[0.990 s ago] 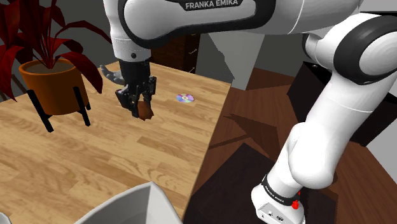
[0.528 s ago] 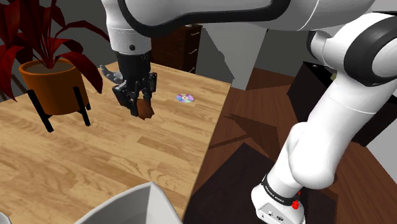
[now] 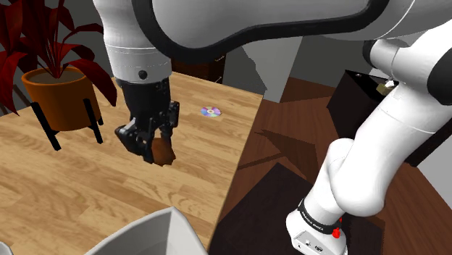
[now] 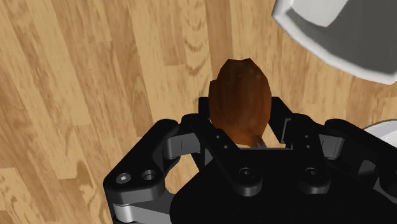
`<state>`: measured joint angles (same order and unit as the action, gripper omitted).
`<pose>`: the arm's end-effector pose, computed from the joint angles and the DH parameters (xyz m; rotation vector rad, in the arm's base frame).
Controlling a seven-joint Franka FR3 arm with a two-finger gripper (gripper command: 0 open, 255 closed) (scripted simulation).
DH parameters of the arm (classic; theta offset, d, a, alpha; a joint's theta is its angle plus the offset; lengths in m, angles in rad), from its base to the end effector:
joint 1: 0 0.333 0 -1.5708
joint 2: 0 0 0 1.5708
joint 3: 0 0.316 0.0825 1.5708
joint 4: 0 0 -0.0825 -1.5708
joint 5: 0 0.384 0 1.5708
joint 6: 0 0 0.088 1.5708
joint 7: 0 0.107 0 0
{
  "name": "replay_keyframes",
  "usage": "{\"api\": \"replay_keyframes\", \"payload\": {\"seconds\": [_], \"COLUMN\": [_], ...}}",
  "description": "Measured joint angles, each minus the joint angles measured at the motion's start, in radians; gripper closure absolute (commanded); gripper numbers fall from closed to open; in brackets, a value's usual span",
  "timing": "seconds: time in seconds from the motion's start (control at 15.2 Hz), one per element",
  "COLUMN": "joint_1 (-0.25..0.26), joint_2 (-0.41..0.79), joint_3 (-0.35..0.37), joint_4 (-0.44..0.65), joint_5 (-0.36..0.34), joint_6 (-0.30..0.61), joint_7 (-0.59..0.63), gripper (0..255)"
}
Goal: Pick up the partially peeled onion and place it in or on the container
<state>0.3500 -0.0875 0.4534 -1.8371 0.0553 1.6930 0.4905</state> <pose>0.3594 0.3910 0.5512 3.0786 0.4678 -0.0964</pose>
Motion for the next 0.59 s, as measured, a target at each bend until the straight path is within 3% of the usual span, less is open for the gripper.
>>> {"api": "replay_keyframes", "payload": {"seconds": [0.59], "joint_1": [0.094], "joint_2": [-0.021], "joint_3": [0.116], "joint_4": [-0.009], "joint_5": [0.033], "joint_6": [0.001], "joint_7": [0.202], "gripper": [255]}}
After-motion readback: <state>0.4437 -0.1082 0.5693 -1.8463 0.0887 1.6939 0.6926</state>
